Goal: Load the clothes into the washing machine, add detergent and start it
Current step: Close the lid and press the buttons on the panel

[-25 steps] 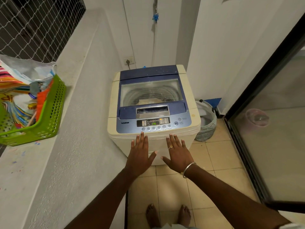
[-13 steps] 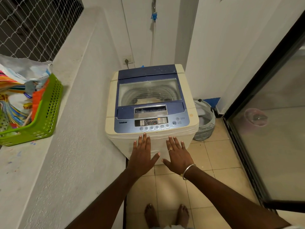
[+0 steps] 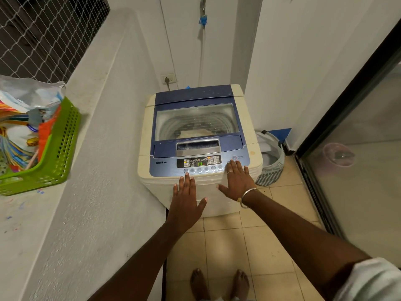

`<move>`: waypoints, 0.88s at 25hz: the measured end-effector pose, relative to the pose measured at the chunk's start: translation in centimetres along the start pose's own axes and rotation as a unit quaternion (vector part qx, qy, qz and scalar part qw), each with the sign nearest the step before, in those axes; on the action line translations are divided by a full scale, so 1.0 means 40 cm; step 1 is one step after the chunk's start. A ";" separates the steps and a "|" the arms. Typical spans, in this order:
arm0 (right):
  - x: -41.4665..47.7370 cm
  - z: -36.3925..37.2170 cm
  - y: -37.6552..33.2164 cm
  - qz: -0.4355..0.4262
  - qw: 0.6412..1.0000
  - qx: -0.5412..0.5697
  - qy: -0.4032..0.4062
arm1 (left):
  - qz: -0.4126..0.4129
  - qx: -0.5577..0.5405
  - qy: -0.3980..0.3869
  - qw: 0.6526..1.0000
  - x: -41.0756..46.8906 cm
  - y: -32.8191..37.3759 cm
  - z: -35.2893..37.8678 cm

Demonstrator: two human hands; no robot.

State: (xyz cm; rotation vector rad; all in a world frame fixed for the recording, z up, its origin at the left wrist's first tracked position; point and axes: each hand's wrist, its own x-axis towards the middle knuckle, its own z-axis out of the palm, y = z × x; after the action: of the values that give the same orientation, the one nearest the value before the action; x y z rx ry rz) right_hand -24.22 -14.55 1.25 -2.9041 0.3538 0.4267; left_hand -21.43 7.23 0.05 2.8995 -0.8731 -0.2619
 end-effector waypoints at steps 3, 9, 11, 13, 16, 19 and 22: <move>0.036 -0.008 0.013 0.000 0.999 -0.016 -0.031 | -0.004 0.000 -0.004 1.000 0.001 -0.003 0.004; 0.056 0.005 0.024 -0.023 0.997 -0.052 -0.044 | -0.013 0.001 -0.013 1.000 0.010 -0.012 0.011; 0.065 0.002 0.023 -0.031 0.996 -0.069 -0.041 | -0.012 0.003 -0.017 1.000 0.014 -0.012 0.014; 0.073 0.000 0.018 -0.031 0.996 -0.074 -0.045 | -0.010 0.002 -0.021 1.000 0.020 -0.010 0.018; 0.073 -0.003 0.003 -0.031 0.994 -0.090 -0.056 | -0.005 0.008 -0.024 1.000 0.025 -0.001 0.014; 0.066 -0.016 -0.003 -0.031 0.993 -0.097 -0.064 | 0.000 0.009 -0.024 1.000 0.026 0.010 0.000; 0.048 -0.015 0.005 -0.008 0.994 -0.050 -0.093 | 0.005 0.007 -0.014 1.000 0.019 0.007 -0.005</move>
State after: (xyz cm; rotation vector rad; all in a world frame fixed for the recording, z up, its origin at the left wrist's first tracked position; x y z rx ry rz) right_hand -22.34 -15.27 1.21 -2.9288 0.2892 0.7258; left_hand -20.93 6.59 0.20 2.9106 -0.8959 -0.2982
